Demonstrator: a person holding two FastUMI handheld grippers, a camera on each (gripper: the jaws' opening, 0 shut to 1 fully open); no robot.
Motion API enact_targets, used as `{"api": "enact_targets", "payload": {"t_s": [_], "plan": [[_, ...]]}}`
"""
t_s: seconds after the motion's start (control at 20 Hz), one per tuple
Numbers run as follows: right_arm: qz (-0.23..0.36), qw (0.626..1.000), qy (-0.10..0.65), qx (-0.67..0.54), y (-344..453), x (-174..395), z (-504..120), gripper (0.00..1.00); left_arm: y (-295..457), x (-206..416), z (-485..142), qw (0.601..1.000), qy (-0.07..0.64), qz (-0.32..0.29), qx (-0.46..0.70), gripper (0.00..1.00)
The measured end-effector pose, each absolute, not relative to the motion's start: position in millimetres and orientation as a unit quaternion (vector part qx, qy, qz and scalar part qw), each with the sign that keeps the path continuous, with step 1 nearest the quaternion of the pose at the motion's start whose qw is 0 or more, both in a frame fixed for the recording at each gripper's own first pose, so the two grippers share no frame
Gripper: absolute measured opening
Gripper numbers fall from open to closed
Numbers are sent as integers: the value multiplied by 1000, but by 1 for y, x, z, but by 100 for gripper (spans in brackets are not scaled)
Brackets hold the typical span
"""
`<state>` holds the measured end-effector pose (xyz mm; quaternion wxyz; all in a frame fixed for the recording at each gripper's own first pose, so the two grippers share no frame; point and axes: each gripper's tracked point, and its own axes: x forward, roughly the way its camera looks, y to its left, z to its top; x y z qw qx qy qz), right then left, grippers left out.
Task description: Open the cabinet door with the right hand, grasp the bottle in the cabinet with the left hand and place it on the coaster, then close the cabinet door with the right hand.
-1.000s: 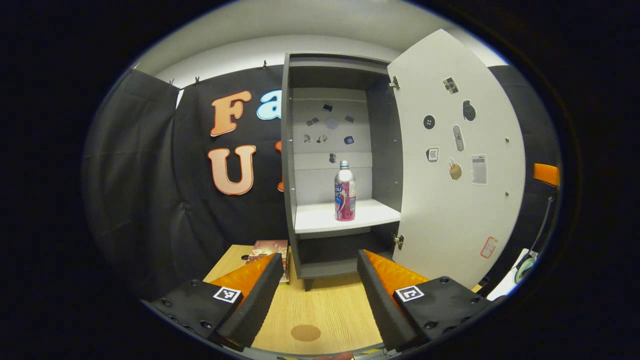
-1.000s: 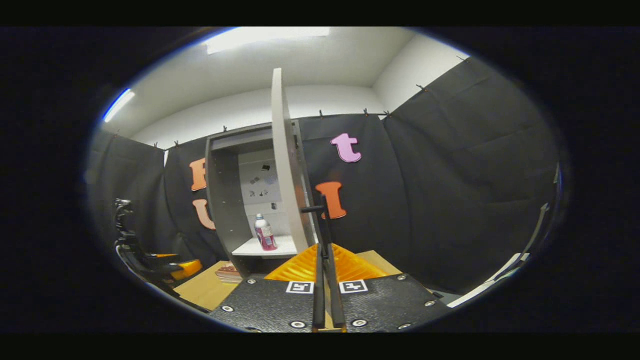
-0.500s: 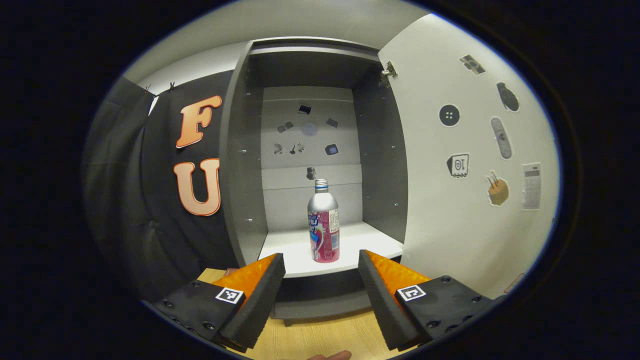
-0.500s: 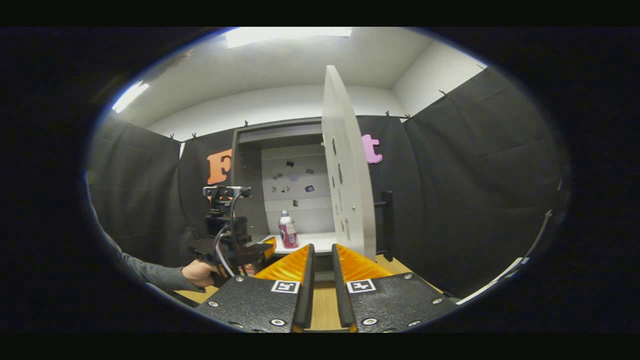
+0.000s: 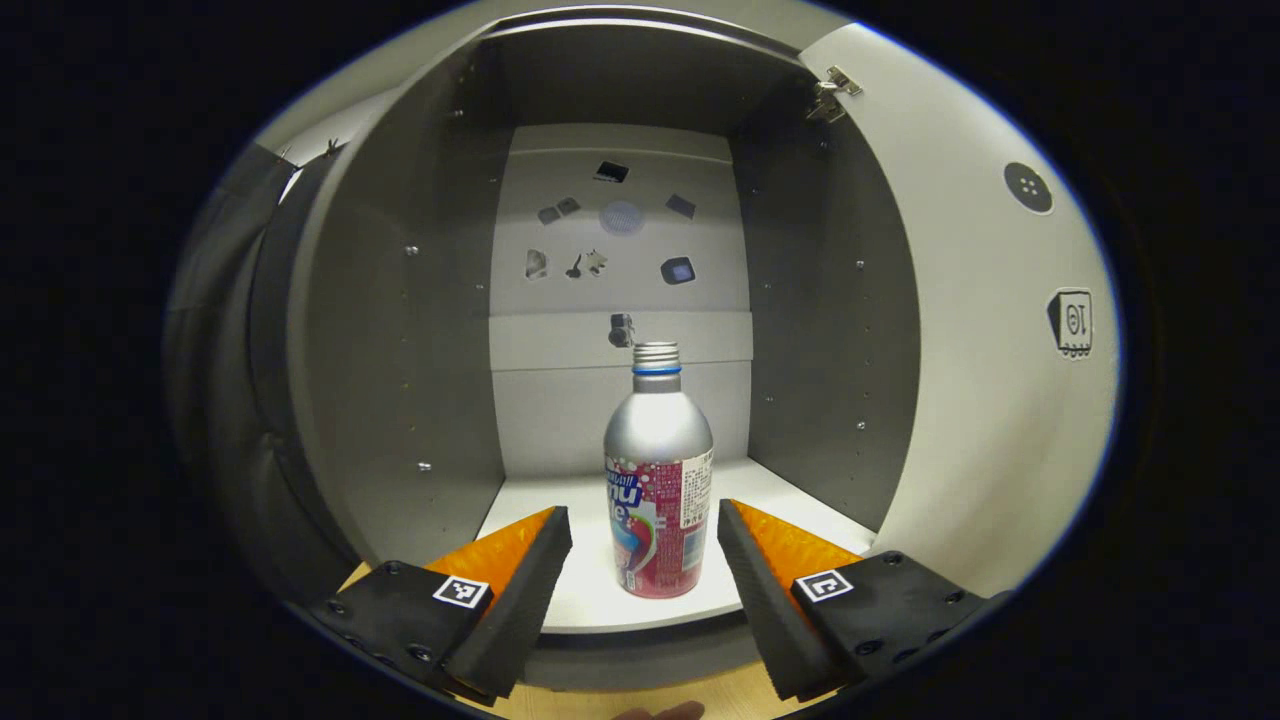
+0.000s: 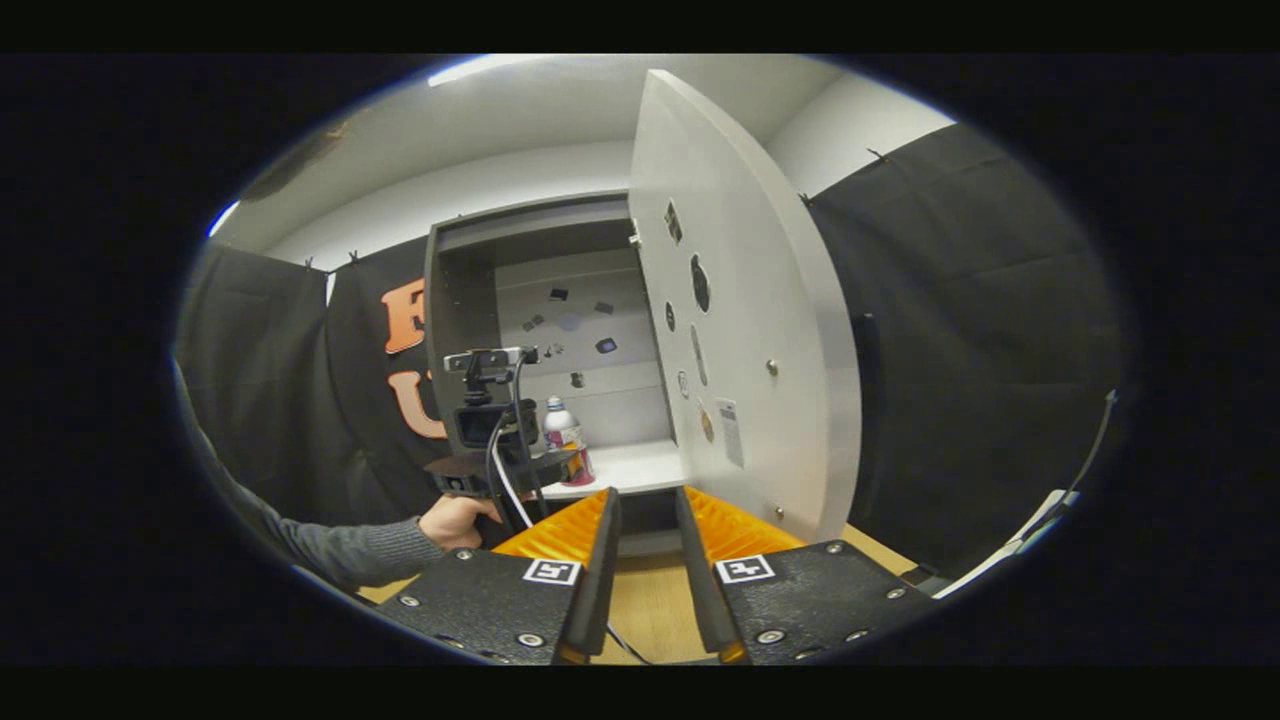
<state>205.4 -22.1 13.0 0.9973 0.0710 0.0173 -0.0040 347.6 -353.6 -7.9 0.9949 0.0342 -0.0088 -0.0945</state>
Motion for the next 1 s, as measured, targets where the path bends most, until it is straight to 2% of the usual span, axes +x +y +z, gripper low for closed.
{"api": "enact_targets", "payload": {"t_s": [0.25,0.45,0.5,0.75,1.0], "plan": [[-24,997,30,69,-27,208,8,36,-367,388,-10,994,-11,-100,32,96],[-40,996,43,71,-29,205,3,36,-371,397,-10,994,-12,-100,41,95],[-42,995,45,74,-29,205,2,36,-373,394,-11,994,-9,-105,38,86],[-37,994,60,83,-23,198,-5,39,-362,347,1,993,-34,-109,36,85],[-25,993,82,82,-18,182,-13,39,-339,285,-12,993,-44,-101,53,84]]}}
